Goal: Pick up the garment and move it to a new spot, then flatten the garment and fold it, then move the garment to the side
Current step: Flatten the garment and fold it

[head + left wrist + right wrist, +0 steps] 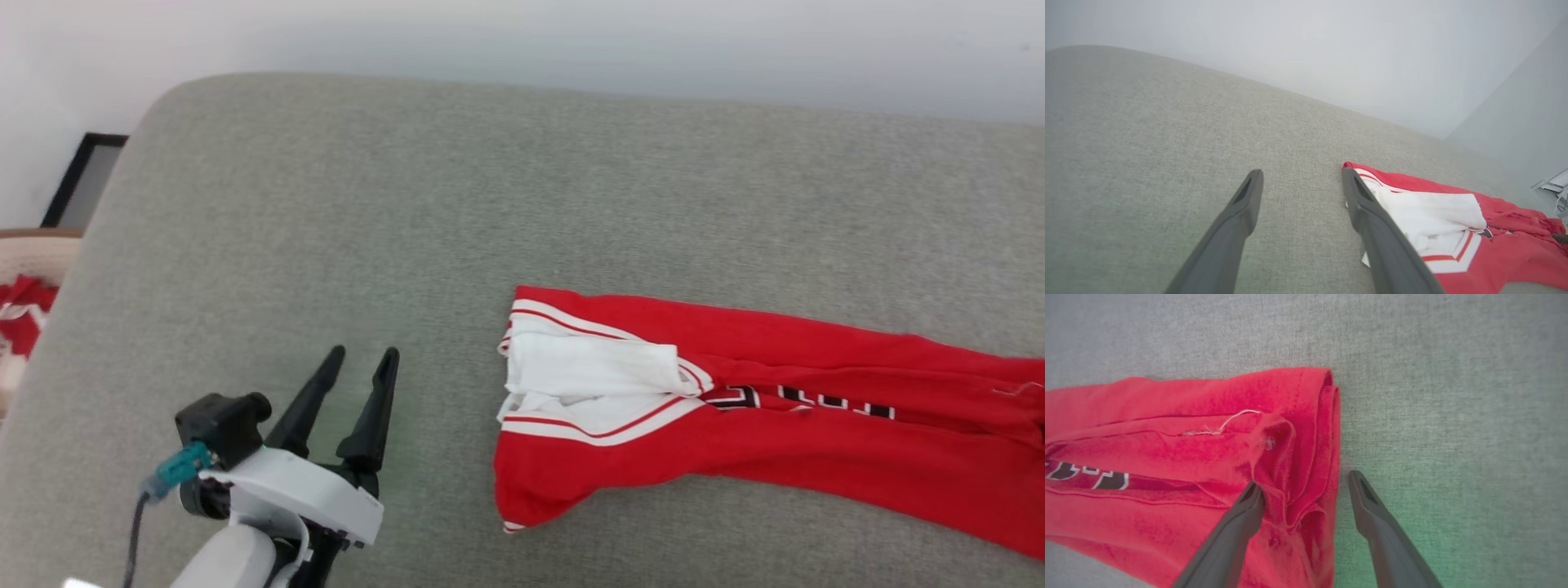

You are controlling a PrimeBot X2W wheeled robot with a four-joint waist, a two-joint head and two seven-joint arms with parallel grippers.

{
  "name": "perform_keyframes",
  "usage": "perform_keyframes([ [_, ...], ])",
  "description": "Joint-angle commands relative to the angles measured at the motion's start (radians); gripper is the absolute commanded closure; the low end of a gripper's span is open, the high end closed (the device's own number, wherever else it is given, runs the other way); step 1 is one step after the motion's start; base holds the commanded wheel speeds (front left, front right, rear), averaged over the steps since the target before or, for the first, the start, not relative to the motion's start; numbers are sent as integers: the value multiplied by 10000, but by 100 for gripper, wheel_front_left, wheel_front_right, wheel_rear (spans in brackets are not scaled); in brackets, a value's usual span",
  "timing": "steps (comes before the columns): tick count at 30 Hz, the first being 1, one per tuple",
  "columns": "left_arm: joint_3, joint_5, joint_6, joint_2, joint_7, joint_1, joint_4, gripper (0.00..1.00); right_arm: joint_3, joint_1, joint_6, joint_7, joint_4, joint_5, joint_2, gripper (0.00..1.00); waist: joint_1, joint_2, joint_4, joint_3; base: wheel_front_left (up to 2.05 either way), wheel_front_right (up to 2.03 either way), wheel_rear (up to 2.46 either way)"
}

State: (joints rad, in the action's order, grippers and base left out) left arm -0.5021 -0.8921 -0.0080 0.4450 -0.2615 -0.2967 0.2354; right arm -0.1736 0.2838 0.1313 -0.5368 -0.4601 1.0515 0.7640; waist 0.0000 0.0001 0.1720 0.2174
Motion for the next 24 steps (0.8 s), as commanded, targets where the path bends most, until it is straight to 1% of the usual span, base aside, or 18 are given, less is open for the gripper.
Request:
perform_keyframes([
  [1,488,823,68,-307,-36,206,-153,0,109,-40,-11,-310,-113,-27,-129,0,0,-1,282,-11,0,0,0],
  [4,1419,2568,56,-949,-36,604,-405,0,282,63,-8,-897,-239,-183,-316,0,0,-1,411,10,0,0,0],
  [8,2404,4672,-71,-1591,-24,955,-799,0,582,234,-3,-1561,-516,-575,-653,0,0,-1,483,81,0,0,0],
  [10,2867,5216,-184,-2047,-25,1091,-895,0,654,270,-3,-1852,-646,-903,-895,0,0,-1,489,129,0,0,0],
  [12,3332,5700,-382,-2322,-25,1185,-905,0,672,274,-3,-2101,-770,-1201,-1195,0,0,-1,475,178,0,0,0],
  [16,3966,6367,-736,-2870,-25,1252,-869,0,654,187,18,-2503,-822,-1753,-1797,0,0,-1,416,289,0,0,0],
  [17,4113,6456,-828,-2979,-26,1252,-914,0,645,209,24,-2508,-722,-1843,-1935,38,0,-1,379,326,0,0,0],
  [18,4269,6558,-880,-3070,-26,1263,-947,0,715,258,28,-2442,-673,-1928,-2073,62,0,-1,338,358,0,0,0],
  [19,4371,6653,-940,-3129,-26,1278,-959,0,753,317,34,-2417,-622,-2007,-2192,96,0,-1,289,389,0,0,0],
  [20,4450,6754,-1009,-3178,-26,1298,-922,0,816,362,35,-2418,-573,-2057,-2320,100,0,-1,235,408,0,0,0],
  [22,4631,6917,-1083,-3269,-26,1311,-892,0,966,479,35,-2340,-497,-2150,-2460,100,0,-1,112,445,0,0,0],
  [24,4762,7058,-1155,-3299,-26,1330,-887,0,1199,585,23,-2222,-428,-2274,-2399,100,0,-1,-36,471,0,0,0],
])
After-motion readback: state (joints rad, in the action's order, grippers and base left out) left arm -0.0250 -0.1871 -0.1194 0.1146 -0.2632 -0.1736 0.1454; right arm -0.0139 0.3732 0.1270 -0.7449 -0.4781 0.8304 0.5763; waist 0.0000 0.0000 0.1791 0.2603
